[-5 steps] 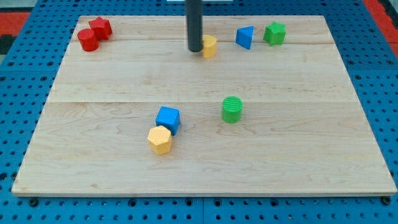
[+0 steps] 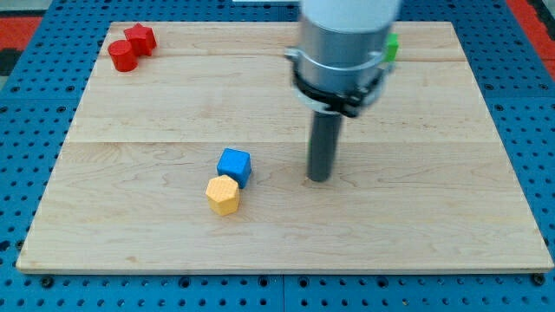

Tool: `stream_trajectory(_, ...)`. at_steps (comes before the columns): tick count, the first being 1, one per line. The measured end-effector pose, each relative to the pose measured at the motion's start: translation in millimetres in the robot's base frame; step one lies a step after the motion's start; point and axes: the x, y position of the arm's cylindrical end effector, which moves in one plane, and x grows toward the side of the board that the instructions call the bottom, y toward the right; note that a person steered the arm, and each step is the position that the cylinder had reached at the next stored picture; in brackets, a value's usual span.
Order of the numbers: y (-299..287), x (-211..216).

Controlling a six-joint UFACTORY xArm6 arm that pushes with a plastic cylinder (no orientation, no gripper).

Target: Push the green circle to the right of the heart

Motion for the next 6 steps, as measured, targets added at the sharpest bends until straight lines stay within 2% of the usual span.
stream_trajectory(1, -7.3, -53.5)
stream_trajectory(2, -8.5, -77.9)
stream_trajectory(4, 10.0, -48.9)
stream_trajectory(6, 61.9, -135.2)
